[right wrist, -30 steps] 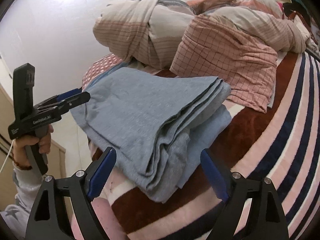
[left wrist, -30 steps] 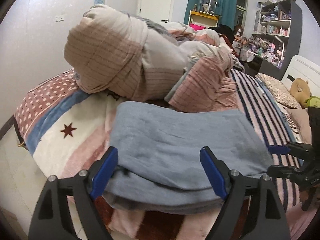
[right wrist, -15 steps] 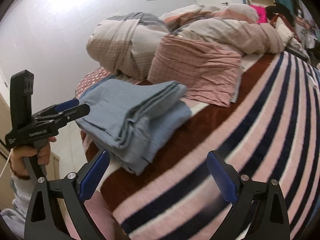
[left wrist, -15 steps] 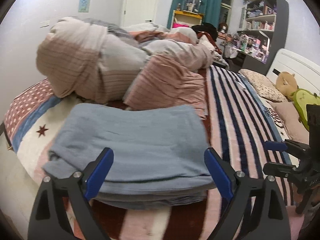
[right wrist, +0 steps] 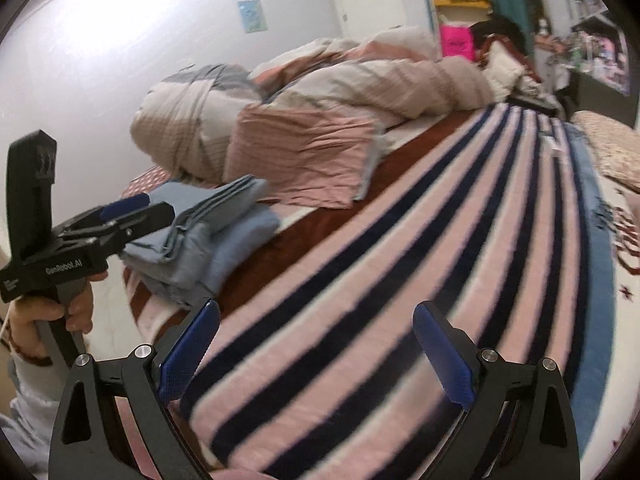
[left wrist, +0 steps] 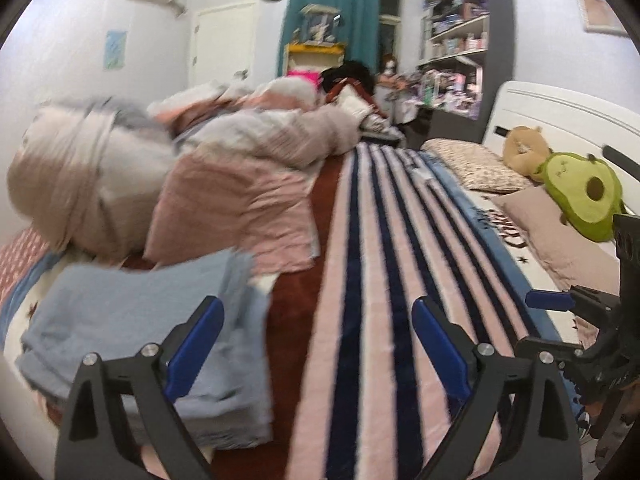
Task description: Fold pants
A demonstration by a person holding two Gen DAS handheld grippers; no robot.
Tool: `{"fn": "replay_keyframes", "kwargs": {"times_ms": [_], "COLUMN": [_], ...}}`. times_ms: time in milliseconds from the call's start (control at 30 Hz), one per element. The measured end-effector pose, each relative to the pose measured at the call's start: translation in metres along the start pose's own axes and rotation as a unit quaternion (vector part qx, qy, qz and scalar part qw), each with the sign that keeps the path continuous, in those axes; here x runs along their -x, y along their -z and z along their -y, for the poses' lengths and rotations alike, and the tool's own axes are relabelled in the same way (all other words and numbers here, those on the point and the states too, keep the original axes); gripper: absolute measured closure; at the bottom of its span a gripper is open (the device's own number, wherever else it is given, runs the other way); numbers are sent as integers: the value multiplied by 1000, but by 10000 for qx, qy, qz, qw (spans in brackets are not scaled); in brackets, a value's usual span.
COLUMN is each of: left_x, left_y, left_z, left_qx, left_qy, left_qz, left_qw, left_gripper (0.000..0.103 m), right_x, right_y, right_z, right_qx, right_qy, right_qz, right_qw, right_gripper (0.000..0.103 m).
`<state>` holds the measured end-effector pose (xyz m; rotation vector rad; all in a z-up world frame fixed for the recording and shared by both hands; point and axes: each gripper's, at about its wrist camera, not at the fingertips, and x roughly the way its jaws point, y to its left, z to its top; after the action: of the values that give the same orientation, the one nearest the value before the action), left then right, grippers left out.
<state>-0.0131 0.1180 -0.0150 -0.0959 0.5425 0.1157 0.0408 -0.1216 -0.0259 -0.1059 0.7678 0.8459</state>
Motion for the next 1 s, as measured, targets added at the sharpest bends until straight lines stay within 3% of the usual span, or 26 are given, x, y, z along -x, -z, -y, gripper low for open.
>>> {"fn": "replay_keyframes", "kwargs": {"times_ms": [200,367,567,1000], "left_x": [6,9,6,6], "left_y": [-9,-13,-15,-12], "left_z": [56,83,97,100], "left_qx": [-442,-558,-541,-533], "left_qy": [337,530,728,734], "left_qz": [819,1228,1236,1217], "left_qw": [9951,9894,9882,9884], "left_gripper": [10,7,5,5], "right_x": [46,89,115,123], "right_y": [22,38,48,51], "right_z": [30,42,46,46], "right_qx": [-98,-118,-30,-108], "right_qy": [629,1254,1864,1958], "right_qz": [554,1286,1732,1864], "right_qw": [9964,9837,9671,9627], "right_gripper": [1,1,1,1]}}
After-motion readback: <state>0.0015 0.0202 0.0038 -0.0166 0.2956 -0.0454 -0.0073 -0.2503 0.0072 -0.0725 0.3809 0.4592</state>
